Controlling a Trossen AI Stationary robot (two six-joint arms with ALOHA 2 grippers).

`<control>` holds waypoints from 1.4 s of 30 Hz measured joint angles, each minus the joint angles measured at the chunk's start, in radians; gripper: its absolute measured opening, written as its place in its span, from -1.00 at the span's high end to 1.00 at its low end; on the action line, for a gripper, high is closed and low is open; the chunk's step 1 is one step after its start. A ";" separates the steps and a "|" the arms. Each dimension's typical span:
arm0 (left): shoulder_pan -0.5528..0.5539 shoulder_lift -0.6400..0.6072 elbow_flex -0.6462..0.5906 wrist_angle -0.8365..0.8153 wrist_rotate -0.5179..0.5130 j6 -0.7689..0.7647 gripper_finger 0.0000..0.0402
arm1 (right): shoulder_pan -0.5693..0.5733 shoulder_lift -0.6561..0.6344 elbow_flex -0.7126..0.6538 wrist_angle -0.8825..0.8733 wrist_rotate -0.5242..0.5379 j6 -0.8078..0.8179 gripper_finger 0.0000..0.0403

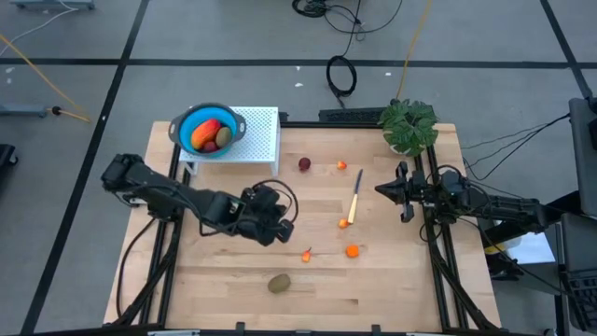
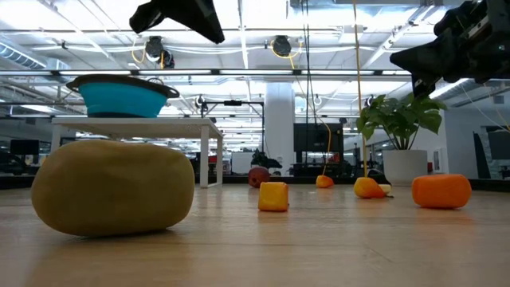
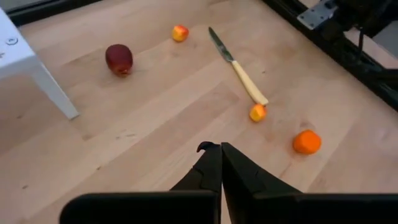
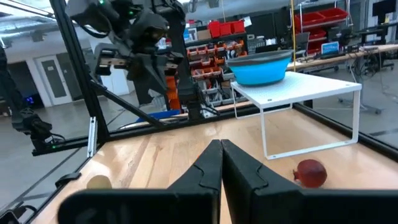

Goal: Pick & Place Fruit
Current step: Put the orange peach into the blue strainer bowl on the shelf

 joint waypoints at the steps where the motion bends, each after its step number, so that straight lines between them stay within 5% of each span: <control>1: -0.005 0.000 0.000 0.002 0.000 -0.002 0.95 | 0.000 0.000 0.000 0.000 -0.007 0.000 1.00; 10: -0.030 -0.011 -0.138 0.270 -0.026 0.063 0.98 | 0.000 0.007 0.000 -0.012 -0.128 0.016 1.00; 26: -0.048 -0.010 -0.498 0.861 -0.017 0.126 0.99 | 0.000 0.225 0.030 -0.023 -0.129 0.072 1.00; 42: -0.068 -0.139 -0.721 1.095 0.033 0.324 0.98 | 0.001 0.566 0.246 -0.022 -0.060 -0.019 1.00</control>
